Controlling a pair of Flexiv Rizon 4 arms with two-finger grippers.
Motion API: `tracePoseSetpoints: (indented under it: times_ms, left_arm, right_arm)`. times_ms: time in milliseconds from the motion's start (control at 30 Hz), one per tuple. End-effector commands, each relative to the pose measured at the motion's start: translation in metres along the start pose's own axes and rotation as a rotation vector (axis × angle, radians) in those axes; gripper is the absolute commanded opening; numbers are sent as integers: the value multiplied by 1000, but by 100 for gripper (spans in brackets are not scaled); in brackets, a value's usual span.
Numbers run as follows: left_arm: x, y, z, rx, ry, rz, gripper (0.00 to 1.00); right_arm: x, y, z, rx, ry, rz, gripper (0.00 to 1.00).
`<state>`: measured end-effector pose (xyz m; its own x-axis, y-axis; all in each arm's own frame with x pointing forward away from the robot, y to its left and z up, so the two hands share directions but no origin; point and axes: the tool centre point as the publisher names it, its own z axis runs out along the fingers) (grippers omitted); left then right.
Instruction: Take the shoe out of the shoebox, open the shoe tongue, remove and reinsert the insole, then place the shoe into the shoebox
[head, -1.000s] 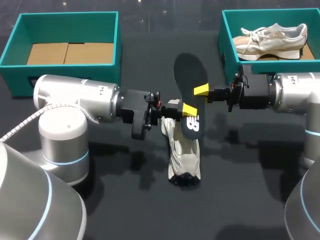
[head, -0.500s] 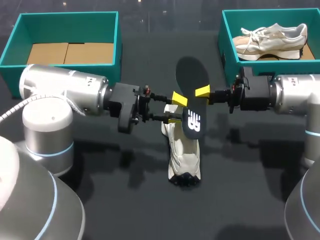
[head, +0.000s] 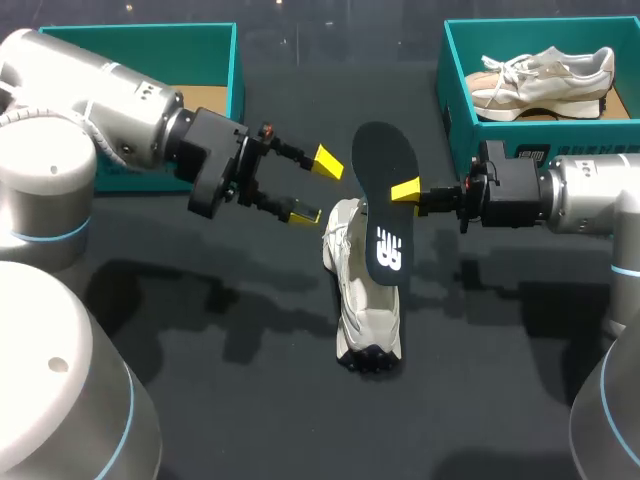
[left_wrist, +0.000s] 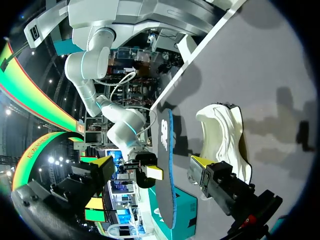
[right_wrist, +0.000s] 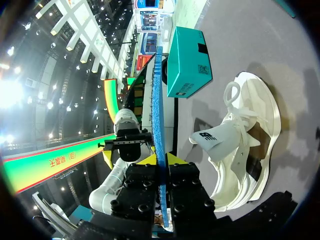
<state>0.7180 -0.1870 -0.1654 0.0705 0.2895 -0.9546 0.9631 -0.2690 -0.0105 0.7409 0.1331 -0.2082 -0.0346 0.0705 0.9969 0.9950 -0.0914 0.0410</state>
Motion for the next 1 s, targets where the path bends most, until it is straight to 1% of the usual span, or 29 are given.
tracePoseSetpoints:
  times_ms: [33, 133, 167, 333, 400, 433, 467, 500, 867, 900, 967, 1000]
  left_arm:
    - [0, -1, 0, -3, 0, 2, 100]
    - [-14, 12, -20, 9, 67, 12, 100]
    - [-19, 18, -26, 15, 130, 0, 100]
    - [-30, 39, -47, 61, 274, -78, 100]
    - [-38, 48, -56, 152, 341, -143, 100]
    - [-40, 51, -58, 169, 379, -166, 100]
    - [-46, 55, -63, 153, 453, -163, 100]
    - [-51, 57, -68, 120, 473, -170, 100]
    - [-51, 57, -68, 120, 473, -170, 100]
    - [-58, 59, -66, 111, 537, -168, 100]
    - [-72, 66, -63, 105, 626, -191, 100]
    - [-78, 68, -62, 86, 669, -188, 100]
  right_arm:
    - [0, -1, 0, 0, -2, 0, 0]
    - [0, -1, 0, 0, -2, 0, 0]
    - [0, -1, 0, 0, -2, 0, 0]
    - [0, -1, 0, 0, -2, 0, 0]
    - [0, -1, 0, 0, -2, 0, 0]
    - [0, -1, 0, 0, -2, 0, 0]
    - [0, -1, 0, 0, -2, 0, 0]
    - [0, -1, 0, 0, -2, 0, 0]
    - [0, -1, 0, 0, -2, 0, 0]
    - [0, -1, 0, 0, -2, 0, 0]
    - [0, -1, 0, 0, -2, 0, 0]
    - [0, -1, 0, 0, -2, 0, 0]
